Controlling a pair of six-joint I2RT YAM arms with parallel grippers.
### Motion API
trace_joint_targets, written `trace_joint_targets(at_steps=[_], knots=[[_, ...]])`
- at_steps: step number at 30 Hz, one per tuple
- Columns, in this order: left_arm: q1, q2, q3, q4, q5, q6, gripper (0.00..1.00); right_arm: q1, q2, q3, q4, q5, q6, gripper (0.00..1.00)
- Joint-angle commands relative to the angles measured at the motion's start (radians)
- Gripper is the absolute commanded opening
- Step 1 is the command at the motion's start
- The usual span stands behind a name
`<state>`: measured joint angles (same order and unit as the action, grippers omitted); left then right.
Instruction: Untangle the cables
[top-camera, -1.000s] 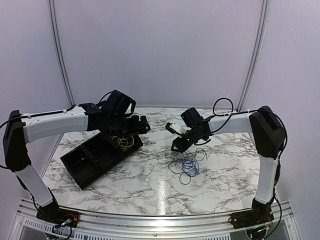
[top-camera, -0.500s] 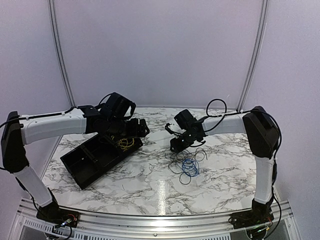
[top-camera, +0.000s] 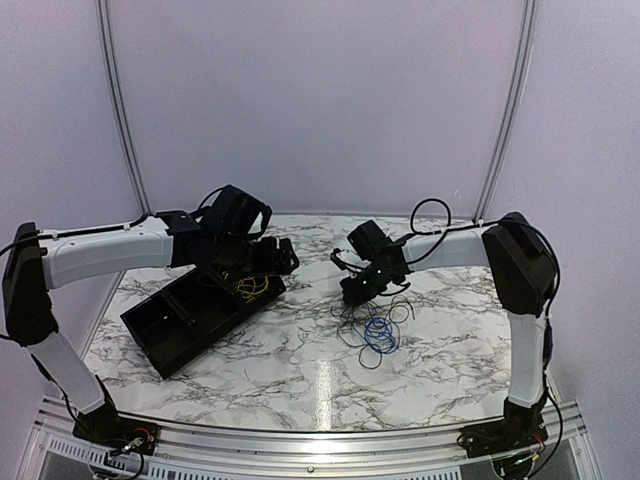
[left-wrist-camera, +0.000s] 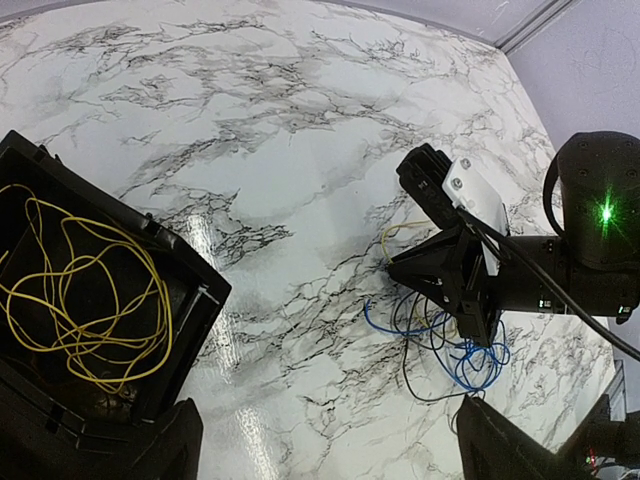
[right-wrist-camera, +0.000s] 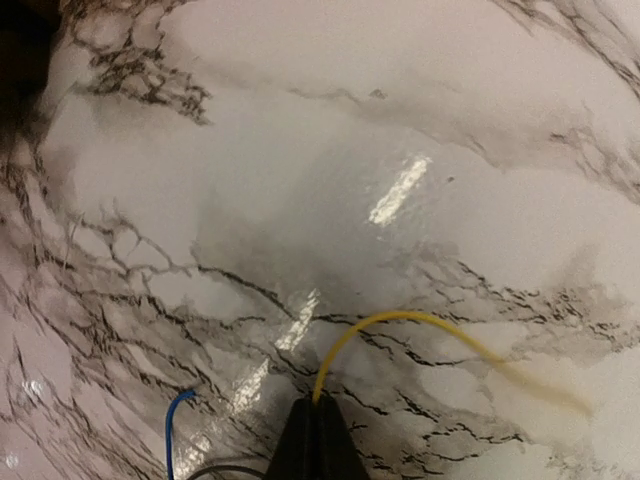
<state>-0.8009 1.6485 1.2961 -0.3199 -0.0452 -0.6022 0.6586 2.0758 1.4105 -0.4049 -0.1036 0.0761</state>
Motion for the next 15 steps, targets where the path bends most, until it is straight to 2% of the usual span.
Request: trace_joint_targets(at_steps=[1, 7, 11, 15], knots=[[-0.012, -0.007, 0.001, 0.001, -0.009, 0.014, 0.91, 0.006, -0.029, 0.022, 0.036, -0.024, -0.017, 0.00], [-0.083, -0.023, -0.012, 0.109, -0.098, 0.188, 0.90, 0.005, -0.181, 0.124, 0.061, -0.087, -0.073, 0.00], [-0.114, -0.046, -0.047, 0.254, -0.061, 0.304, 0.91, -0.017, -0.314, 0.140, 0.059, -0.159, -0.061, 0.00], [-0.123, -0.037, -0.065, 0.432, -0.040, 0.346, 0.91, -0.035, -0.413, 0.148, 0.040, -0.243, -0.046, 0.00]])
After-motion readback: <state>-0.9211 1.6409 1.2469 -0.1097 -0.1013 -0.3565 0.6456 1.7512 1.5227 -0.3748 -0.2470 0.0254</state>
